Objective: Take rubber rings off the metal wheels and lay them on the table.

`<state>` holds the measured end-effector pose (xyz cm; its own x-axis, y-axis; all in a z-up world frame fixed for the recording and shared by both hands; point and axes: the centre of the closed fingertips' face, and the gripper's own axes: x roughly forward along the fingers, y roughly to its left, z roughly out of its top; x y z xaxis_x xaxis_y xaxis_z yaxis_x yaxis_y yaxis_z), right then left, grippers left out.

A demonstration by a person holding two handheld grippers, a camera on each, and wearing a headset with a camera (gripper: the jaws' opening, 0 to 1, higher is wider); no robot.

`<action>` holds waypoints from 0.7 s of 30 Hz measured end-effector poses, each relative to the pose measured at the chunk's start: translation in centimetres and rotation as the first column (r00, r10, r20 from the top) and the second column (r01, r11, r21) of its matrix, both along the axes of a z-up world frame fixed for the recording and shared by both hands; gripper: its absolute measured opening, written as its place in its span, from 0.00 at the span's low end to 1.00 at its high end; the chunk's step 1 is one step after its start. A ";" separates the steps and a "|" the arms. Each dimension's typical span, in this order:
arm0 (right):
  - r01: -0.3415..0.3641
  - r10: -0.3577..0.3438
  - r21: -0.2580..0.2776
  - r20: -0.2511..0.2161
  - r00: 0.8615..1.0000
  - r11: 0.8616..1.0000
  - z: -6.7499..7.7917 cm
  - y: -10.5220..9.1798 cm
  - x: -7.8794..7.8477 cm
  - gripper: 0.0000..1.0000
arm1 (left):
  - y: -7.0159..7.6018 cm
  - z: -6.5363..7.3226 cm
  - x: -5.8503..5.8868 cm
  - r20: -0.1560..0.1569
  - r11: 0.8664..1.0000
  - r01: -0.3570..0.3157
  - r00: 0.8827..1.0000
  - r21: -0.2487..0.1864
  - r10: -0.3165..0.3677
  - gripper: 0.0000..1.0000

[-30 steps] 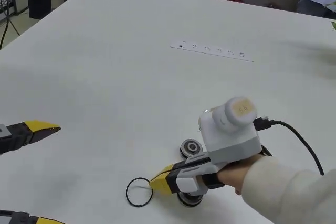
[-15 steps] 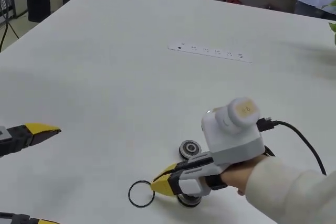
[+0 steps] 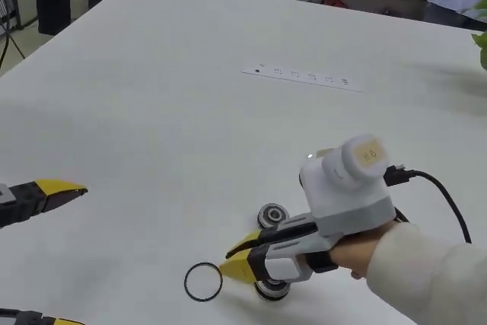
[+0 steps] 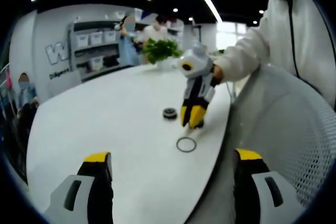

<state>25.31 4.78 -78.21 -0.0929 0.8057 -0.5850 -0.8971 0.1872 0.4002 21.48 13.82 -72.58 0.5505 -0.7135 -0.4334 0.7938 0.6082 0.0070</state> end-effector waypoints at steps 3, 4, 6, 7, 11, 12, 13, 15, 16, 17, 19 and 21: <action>-0.007 0.007 0.009 0.015 1.000 1.000 0.6 -0.3 -0.1 0.11 | -0.1 0.1 0.0 -0.001 1.000 0.001 1.000 0.000 -0.001 0.98; -0.009 0.009 0.011 0.020 1.000 1.000 0.7 -0.3 -0.1 0.12 | -0.1 0.1 0.0 -0.001 1.000 0.003 1.000 0.001 -0.003 0.98; -0.017 0.016 0.018 0.040 0.999 1.000 1.2 -0.5 -0.1 0.15 | -0.2 0.1 0.0 -0.001 1.000 0.004 1.000 0.002 -0.004 0.98; -0.016 0.015 0.022 0.048 0.999 1.000 1.4 -0.5 0.0 0.16 | -0.2 0.1 0.0 -0.002 1.000 0.004 1.000 0.002 -0.004 0.98; -0.003 0.001 0.048 0.059 0.998 0.999 2.4 -0.9 0.4 0.18 | -0.4 0.1 -0.1 -0.005 1.000 0.008 1.000 0.005 -0.008 0.98; 0.000 -0.003 0.052 0.063 0.998 0.999 2.6 -1.1 0.5 0.19 | -0.4 0.1 -0.1 -0.004 1.000 0.012 1.000 0.006 -0.012 0.98; 0.002 -0.005 0.052 0.065 0.998 0.999 2.7 -1.2 0.5 0.20 | -0.5 0.2 -0.1 -0.005 1.000 0.013 1.000 0.005 -0.013 0.98; 0.006 -0.010 0.054 0.072 0.997 0.999 2.9 -1.6 0.6 0.22 | -0.5 0.2 -0.1 -0.005 1.000 0.013 1.000 0.001 -0.013 0.98; 0.008 -0.012 0.053 0.076 0.997 0.999 2.9 -1.8 0.6 0.22 | -0.5 0.2 0.0 -0.006 1.000 0.009 1.000 0.004 -0.009 0.98; 0.008 -0.012 0.052 0.078 0.997 0.999 3.0 -2.0 0.6 0.23 | -0.5 0.2 0.0 -0.004 1.000 0.008 1.000 0.004 -0.008 0.98; 0.021 -0.026 0.062 0.069 0.997 0.998 3.3 -2.2 0.7 0.23 | -0.5 0.4 0.1 0.001 1.000 0.009 1.000 0.000 -0.009 0.98; 0.029 -0.034 0.073 0.060 0.998 0.997 3.7 -2.3 0.6 0.24 | -0.6 0.5 0.1 0.000 1.000 0.010 1.000 0.001 -0.010 0.97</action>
